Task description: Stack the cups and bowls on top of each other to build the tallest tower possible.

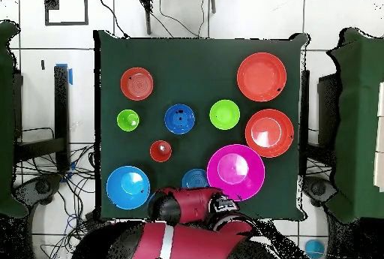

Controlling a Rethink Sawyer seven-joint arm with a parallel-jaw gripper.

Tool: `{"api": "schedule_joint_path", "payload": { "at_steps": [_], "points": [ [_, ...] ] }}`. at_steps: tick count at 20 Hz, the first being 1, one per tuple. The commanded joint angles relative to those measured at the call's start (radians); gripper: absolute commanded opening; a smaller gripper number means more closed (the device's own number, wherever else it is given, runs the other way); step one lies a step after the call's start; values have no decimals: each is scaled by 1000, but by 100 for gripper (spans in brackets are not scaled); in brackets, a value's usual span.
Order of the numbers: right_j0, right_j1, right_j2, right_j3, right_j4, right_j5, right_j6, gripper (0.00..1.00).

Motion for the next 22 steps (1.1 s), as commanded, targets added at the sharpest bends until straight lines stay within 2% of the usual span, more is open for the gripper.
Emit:
{"api": "schedule_joint_path", "payload": {
  "at_steps": [1, 6, 10, 14, 17, 22],
  "points": [
    [-25, -57, 70, -144, -56, 165, -51, 100],
    [-20, -166, 82, -82, -24, 242, -19, 100],
    [-52, -268, 123, -28, -1, 325, -29, 100],
    [-79, -349, 139, 22, 2, 365, -33, 100],
    [-97, -362, 150, 45, 1, 353, -11, 100],
    [-86, -307, 133, 24, -37, 307, 16, 100]
  ]
}}
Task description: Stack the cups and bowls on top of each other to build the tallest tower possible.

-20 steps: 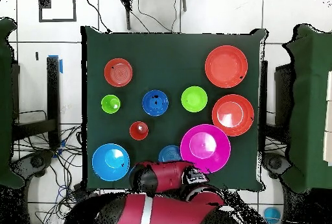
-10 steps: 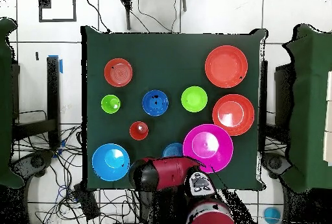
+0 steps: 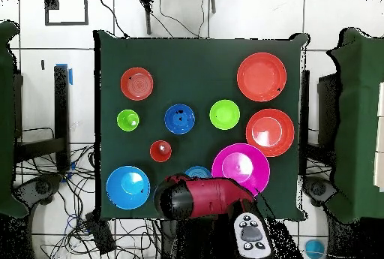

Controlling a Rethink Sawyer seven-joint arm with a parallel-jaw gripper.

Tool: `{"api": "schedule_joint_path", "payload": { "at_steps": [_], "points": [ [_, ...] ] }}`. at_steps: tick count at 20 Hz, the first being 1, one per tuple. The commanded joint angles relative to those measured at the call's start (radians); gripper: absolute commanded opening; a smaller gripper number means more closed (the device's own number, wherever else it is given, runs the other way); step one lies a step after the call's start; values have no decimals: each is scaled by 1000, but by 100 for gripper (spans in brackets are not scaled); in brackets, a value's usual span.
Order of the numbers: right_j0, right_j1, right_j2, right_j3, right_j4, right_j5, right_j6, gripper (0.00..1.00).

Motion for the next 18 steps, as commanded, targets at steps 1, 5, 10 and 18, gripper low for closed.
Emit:
{"api": "schedule_joint_path", "payload": {
  "at_steps": [1, 5, 10, 18],
  "points": [
    [-5, 13, 97, 24, -27, 34, 14, 100],
    [-44, 14, 117, 16, -46, 57, -37, 100],
    [-129, 76, 121, -29, -130, 35, -114, 100],
    [-259, 74, 125, -27, -234, 68, -155, 100]
  ]
}}
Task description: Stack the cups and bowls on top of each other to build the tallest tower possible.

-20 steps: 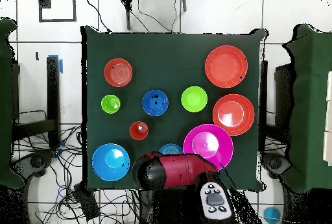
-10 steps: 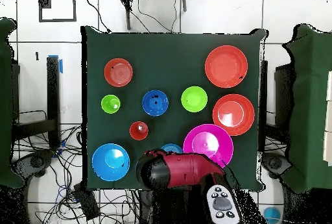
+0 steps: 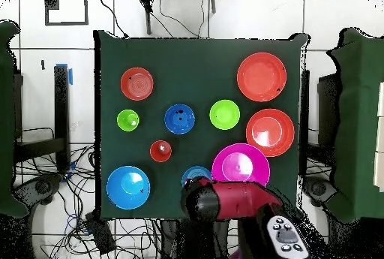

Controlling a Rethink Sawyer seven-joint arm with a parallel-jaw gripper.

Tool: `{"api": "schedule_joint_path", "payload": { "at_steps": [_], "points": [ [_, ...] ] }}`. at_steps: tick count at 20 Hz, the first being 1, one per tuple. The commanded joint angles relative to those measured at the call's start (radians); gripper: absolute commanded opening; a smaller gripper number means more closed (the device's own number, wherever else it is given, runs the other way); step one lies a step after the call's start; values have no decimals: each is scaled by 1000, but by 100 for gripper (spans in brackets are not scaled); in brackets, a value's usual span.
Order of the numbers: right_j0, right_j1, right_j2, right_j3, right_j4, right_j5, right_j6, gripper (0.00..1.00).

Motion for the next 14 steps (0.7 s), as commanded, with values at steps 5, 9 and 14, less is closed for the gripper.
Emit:
{"api": "schedule_joint_path", "payload": {
  "at_steps": [5, 9, 14],
  "points": [
    [-190, 18, 129, -12, -178, 91, -204, 100],
    [-215, 75, 143, -32, -241, 48, -180, 100],
    [-246, 93, 167, -32, -286, 37, -161, 100]
  ]
}}
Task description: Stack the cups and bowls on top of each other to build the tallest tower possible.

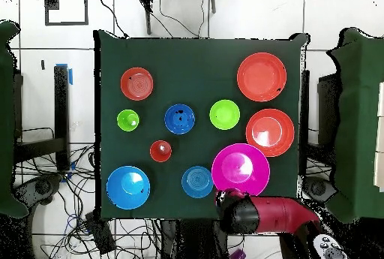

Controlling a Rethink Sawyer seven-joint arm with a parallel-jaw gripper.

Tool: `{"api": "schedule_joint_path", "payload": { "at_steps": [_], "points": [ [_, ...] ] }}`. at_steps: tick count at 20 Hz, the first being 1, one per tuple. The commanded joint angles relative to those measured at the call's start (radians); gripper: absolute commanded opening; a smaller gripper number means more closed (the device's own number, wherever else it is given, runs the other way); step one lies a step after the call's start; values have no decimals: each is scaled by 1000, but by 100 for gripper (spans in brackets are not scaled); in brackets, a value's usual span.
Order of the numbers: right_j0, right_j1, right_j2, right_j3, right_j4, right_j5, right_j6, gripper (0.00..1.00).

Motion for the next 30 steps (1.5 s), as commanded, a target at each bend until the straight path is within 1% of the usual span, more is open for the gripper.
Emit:
{"api": "schedule_joint_path", "payload": {
  "at_steps": [1, 7, 11, 14, 16, 21, 23, 26, 30],
  "points": [
    [-14, 72, 149, -31, -108, 37, -155, 100],
    [-3, 71, 158, -20, -121, 34, -104, 100],
    [11, 99, 162, -14, -124, 11, -67, 100],
    [35, 126, 158, -12, -120, -20, -28, 100],
    [47, 130, 152, -11, -119, -30, -13, 100],
    [47, 136, 144, -17, -121, -33, -15, 100],
    [49, 149, 136, -25, -125, -41, -10, 100],
    [62, 194, 118, -55, -143, -72, 9, 100],
    [83, 232, 98, -94, -167, -81, 17, 100]
  ]
}}
